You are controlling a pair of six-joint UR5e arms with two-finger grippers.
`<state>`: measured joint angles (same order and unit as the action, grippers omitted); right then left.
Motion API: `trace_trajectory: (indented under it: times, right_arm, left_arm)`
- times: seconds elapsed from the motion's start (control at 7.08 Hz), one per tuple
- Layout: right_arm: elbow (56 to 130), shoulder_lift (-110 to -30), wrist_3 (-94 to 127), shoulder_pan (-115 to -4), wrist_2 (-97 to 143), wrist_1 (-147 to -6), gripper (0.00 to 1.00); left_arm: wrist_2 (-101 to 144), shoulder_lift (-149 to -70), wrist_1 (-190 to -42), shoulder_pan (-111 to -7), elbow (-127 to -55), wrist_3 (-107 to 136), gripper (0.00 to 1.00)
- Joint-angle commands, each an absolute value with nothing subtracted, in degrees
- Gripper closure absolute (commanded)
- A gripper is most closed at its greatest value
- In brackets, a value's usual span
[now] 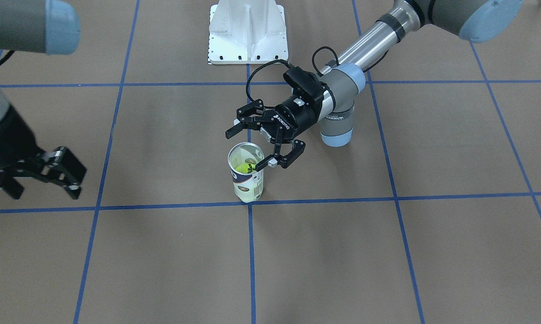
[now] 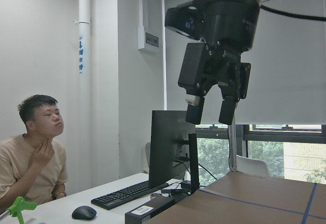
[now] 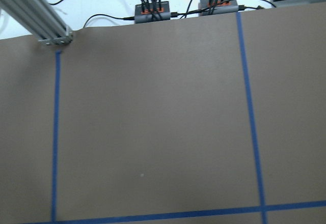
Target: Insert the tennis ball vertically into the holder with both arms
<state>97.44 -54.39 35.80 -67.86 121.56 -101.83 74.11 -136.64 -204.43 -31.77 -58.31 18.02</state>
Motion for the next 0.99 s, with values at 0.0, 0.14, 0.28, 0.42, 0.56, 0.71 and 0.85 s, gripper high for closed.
trace_trajectory:
  times: [0.0, 0.14, 0.28, 0.42, 0.56, 0.71, 0.85]
  right_arm:
    - [95.2, -64.6, 17.5, -76.3, 124.5, -99.2, 0.01]
    - [93.4, -69.9, 11.7, -79.9, 127.0, -93.0, 0.01]
    - [90.2, -74.4, 5.8, -82.4, 128.4, -87.4, 0.01]
    - [87.7, -77.7, 1.9, -84.8, 128.5, -83.2, 0.01]
    - [86.1, -79.5, -2.9, -87.1, 128.7, -82.3, 0.01]
    - [86.0, -80.3, -4.1, -87.4, 128.7, -82.3, 0.01]
    - [86.1, -80.2, -4.1, -87.4, 128.8, -82.2, 0.01]
  left_arm:
    - [76.3, -132.6, -201.8, -37.0, -58.8, 17.8, 0.01]
    - [81.4, -130.0, -198.8, -41.8, -58.9, 17.7, 0.01]
    - [85.9, -128.2, -195.2, -46.7, -59.1, 17.2, 0.01]
    - [91.8, -126.5, -190.9, -51.9, -59.2, 17.2, 0.01]
    - [96.6, -125.3, -184.9, -56.8, -60.1, 17.2, 0.01]
    - [103.7, -124.8, -178.4, -62.3, -60.4, 17.1, 0.01]
    - [110.1, -124.6, -172.6, -65.2, -60.4, 17.1, 0.01]
